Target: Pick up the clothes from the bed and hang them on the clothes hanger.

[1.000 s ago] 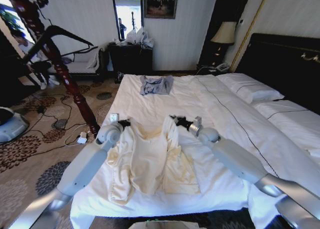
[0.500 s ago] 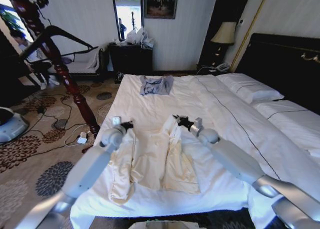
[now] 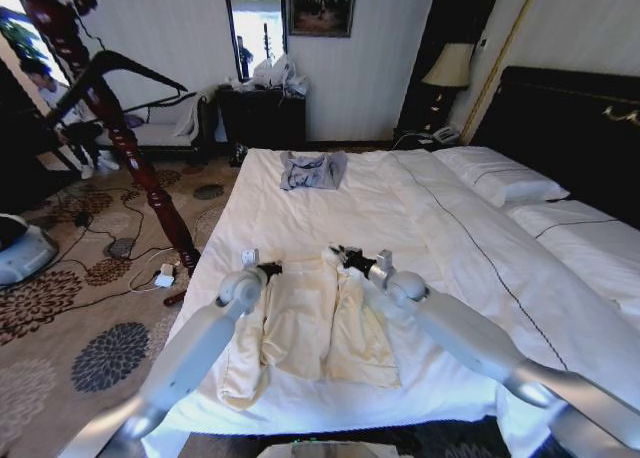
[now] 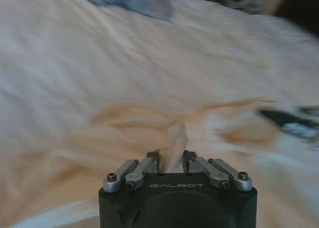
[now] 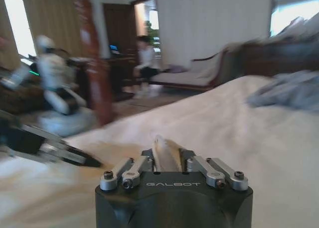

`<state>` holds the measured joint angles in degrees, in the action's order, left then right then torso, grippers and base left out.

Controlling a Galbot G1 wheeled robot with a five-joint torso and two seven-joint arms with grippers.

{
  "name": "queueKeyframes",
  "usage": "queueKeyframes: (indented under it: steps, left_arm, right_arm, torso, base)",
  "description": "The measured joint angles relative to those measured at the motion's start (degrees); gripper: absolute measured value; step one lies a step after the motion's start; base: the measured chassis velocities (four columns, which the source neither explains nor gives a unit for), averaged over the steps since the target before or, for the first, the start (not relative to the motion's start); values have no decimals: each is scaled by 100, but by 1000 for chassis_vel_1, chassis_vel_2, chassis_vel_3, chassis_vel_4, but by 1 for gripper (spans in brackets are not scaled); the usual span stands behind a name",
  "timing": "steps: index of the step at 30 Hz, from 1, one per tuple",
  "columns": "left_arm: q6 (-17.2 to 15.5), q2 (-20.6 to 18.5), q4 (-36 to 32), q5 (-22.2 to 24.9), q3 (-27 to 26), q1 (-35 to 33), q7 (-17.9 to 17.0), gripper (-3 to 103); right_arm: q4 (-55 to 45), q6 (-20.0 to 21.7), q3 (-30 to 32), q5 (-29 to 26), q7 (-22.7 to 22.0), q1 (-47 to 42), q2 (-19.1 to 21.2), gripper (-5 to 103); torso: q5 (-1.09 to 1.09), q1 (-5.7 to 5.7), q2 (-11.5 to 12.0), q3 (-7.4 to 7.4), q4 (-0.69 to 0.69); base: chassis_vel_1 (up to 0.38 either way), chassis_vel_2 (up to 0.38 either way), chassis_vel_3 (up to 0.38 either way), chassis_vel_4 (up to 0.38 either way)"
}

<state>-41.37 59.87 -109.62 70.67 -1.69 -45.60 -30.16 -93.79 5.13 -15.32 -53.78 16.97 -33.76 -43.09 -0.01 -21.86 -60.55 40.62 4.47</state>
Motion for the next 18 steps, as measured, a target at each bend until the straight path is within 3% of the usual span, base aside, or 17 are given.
queueKeyframes:
  steps: [1, 2, 3, 4, 6, 7, 9, 10, 13, 15, 16, 18]
  left_arm:
    - [-62, -134, -287, 291, -101, -162, 85, 34]
    - [-62, -134, -287, 291, -101, -162, 85, 34]
    - [-69, -247, -421, 327, -154, -262, 148, 39]
    - [-72, -342, -478, 250, -179, -329, 168, 39]
    - [-73, -499, -486, -66, -235, -467, 111, 50]
    - [-73, -499, -486, -66, -235, -467, 111, 50]
    - [-75, -549, -451, -264, -341, -612, -31, 61]
    - [-76, -537, -433, -538, -503, -745, -21, 67]
    - [-84, -525, -463, -660, -692, -838, -7, 73]
    - [161, -557, -667, -722, -1227, -1001, 1, 83]
    - [161, -557, -667, -722, -1227, -1001, 1, 83]
    - [345, -622, -885, -652, -1705, -1162, 25, 93]
  right_arm:
    - [-194, 208, 44, -205, 198, -60, 117, 27]
    - [-194, 208, 44, -205, 198, -60, 117, 27]
    - [-242, 349, 55, -234, 332, -62, 169, 38]
    - [-240, 467, 56, -175, 454, -52, 201, 44]
    - [-171, 714, 58, 36, 772, -3, 266, 44]
    - [-171, 714, 58, 36, 772, -3, 266, 44]
    - [-156, 806, 66, 119, 879, 16, 319, 61]
    - [-172, 766, 80, 173, 785, 17, 351, 66]
    - [-210, 663, 139, 185, 616, 34, 395, 71]
    - [-277, 358, 318, 51, 40, 132, 453, 88]
    - [-277, 358, 318, 51, 40, 132, 453, 88]
    - [-355, 126, 500, -170, -457, 192, 451, 93]
  torso:
    - [-1, 0, 0, 0, 0]
    - [-1, 0, 0, 0, 0]
    - [0, 0, 0, -1, -1]
    - [1, 0, 0, 0, -4]
    - [1, -1, 0, 0, -4]
    - [1, -1, 0, 0, -4]
    - [0, -2, 1, 1, -2]
    - [1, -1, 0, 1, -2]
    - [1, -1, 0, 1, -2]
    - [0, -2, 1, 1, 0]
    - [0, -2, 1, 1, 0]
    - [1, -2, 1, 1, 0]
  base:
    - [0, 0, 0, 0]
    - [0, 0, 0, 0]
    - [0, 0, 0, 0]
    - [0, 0, 0, 0]
    - [0, 0, 0, 0]
    - [0, 0, 0, 0]
    - [0, 0, 0, 0]
    - [0, 0, 0, 0]
    - [0, 0, 0, 0]
    - [0, 0, 0, 0]
    - [0, 0, 0, 0]
    - [0, 0, 0, 0]
